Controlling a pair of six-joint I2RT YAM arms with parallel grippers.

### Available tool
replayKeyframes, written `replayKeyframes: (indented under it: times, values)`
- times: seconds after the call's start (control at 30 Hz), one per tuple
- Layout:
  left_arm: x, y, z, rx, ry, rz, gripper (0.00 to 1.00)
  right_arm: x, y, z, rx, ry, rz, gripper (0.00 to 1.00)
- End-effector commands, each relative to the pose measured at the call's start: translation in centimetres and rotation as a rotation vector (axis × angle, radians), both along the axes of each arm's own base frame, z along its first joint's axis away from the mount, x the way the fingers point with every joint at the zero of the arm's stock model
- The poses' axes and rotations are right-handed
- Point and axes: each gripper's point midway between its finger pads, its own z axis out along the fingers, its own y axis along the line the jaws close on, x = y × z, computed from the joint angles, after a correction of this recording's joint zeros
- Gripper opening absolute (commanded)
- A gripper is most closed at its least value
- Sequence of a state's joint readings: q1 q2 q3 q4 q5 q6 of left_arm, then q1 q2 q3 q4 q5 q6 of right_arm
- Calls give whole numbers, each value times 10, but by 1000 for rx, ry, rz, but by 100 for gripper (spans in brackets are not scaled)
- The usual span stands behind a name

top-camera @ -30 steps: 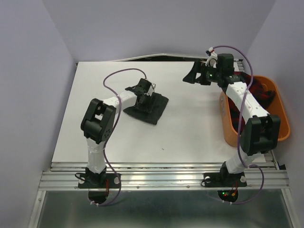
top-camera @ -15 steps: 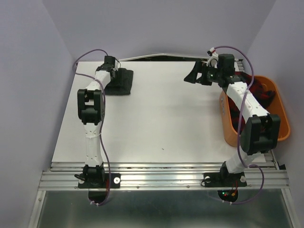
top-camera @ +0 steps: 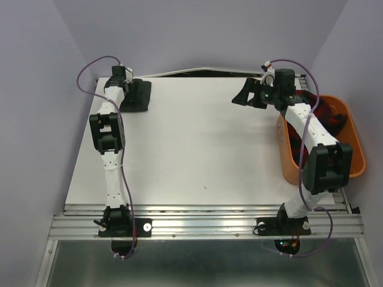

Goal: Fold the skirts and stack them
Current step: Neatly place the folded skirt to the corner

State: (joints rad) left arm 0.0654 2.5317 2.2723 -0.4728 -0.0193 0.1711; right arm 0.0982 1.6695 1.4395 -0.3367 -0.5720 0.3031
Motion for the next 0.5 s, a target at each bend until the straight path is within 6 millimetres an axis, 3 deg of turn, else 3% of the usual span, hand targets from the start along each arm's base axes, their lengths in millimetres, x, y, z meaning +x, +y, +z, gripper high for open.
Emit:
replayKeyframes:
  times: [0.0, 0.1, 0.13, 0.2, 0.3, 0.33, 0.37, 0.4, 0.43, 0.47]
  values:
    - [-1, 7, 31, 104, -25, -93, 91, 4, -1, 11, 14, -41, -3, 100]
    - [7, 14, 74, 162, -113, -107, 98, 4, -2, 21, 11, -69, -2, 100]
    - [7, 13, 107, 172, -171, -113, 98, 2, -3, 28, 10, -85, -7, 100]
    - [11, 12, 149, 187, -275, -117, 98, 1, -3, 38, 14, -105, -11, 100]
    - [-1, 11, 276, 213, -546, -85, 98, -6, -6, 74, 7, -199, -17, 100]
    - [-6, 10, 304, 212, -605, -76, 98, -5, -7, 74, -4, -207, -22, 100]
    - [-12, 9, 338, 197, -684, -58, 98, -10, -10, 88, -16, -247, -28, 100]
    - [-20, 6, 360, 188, -728, -60, 98, -11, -13, 95, -36, -279, -34, 100]
    - [-38, 3, 398, 181, -799, -62, 98, -14, -16, 101, -46, -299, -46, 100]
    - [-46, -5, 409, 149, -825, -80, 98, -20, -23, 112, -67, -334, -84, 100]
